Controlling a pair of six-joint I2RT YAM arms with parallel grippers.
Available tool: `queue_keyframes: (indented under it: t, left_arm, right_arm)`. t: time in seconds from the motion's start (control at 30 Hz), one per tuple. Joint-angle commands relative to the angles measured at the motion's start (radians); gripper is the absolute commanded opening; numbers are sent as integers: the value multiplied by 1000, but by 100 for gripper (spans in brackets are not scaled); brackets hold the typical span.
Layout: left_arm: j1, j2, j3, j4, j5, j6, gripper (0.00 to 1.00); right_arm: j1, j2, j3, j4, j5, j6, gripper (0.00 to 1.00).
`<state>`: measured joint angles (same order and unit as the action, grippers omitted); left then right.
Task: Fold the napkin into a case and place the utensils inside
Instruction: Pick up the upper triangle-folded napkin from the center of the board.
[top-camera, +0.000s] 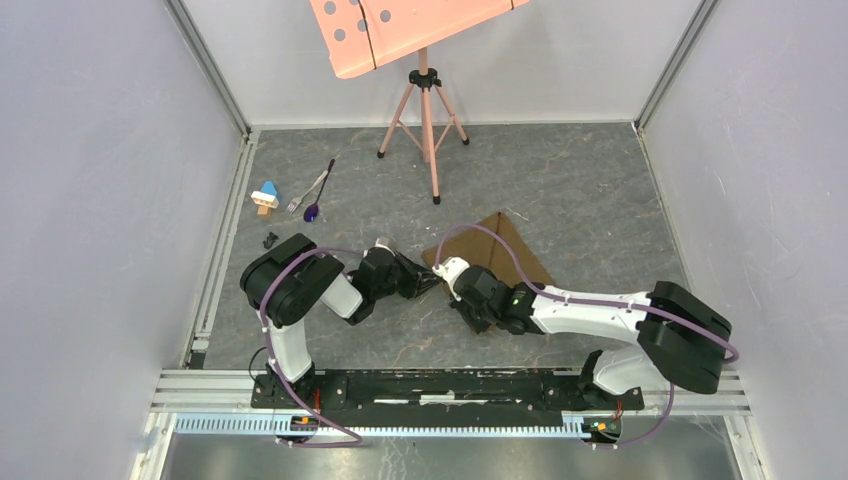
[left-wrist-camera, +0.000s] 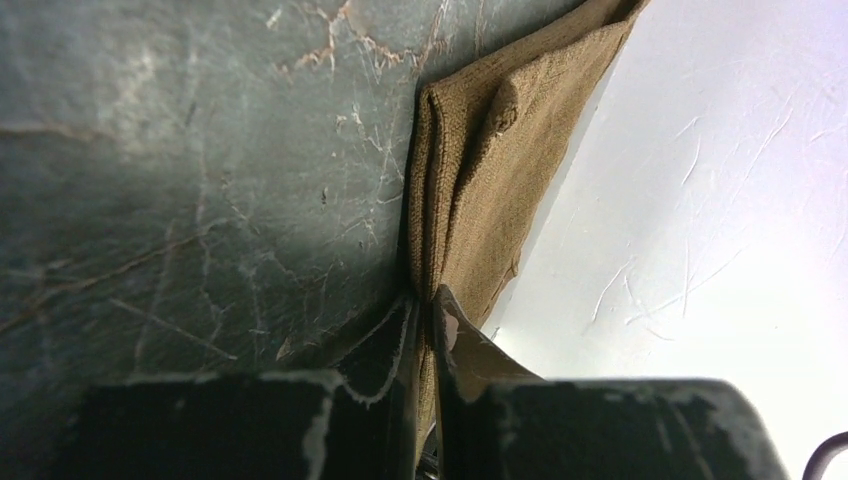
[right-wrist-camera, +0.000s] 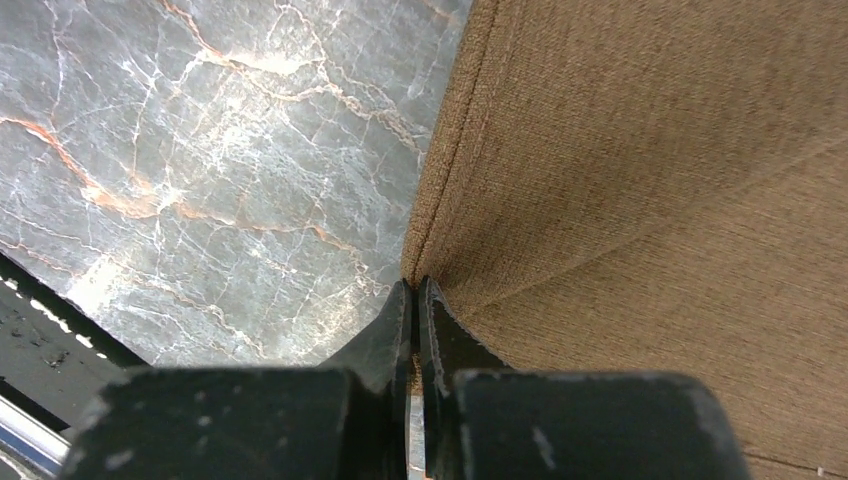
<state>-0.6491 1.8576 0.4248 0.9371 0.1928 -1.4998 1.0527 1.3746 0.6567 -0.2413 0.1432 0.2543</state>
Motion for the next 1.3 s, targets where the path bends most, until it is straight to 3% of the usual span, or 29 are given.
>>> queue_keyframes:
  t: [0.0,0.23,0.3,0.8,0.87,1.1,1.2,1.27]
  left_arm:
    - [8,6,11,-14,-26,69,11]
    - [8,31,2,36,-12,49,2]
    - [9,27,3,33,-10,52,2]
    - [8,18,-11,28,-10,38,2]
    - [6,13,-8,25,-12,53,2]
    - [6,-21,-18,-6,-21,88,4]
    - [6,-40,-26,-26,-24,102,13]
    - [6,-49,-26,-51,-27,114,26]
  right_arm:
    - [19,29,2,6,-49,-12,11]
    - [51,45,99,-98,39,-6,43]
    - [61,62,120,-124,79,6,46]
    - [75,143,78,-90,121,32,46]
    - [75,152,49,-65,122,36,43]
    - [75,144,-3,-29,159,56,3]
    - [75,133,3,-25,170,35,0]
    - [75,114,10,-21,166,23,0]
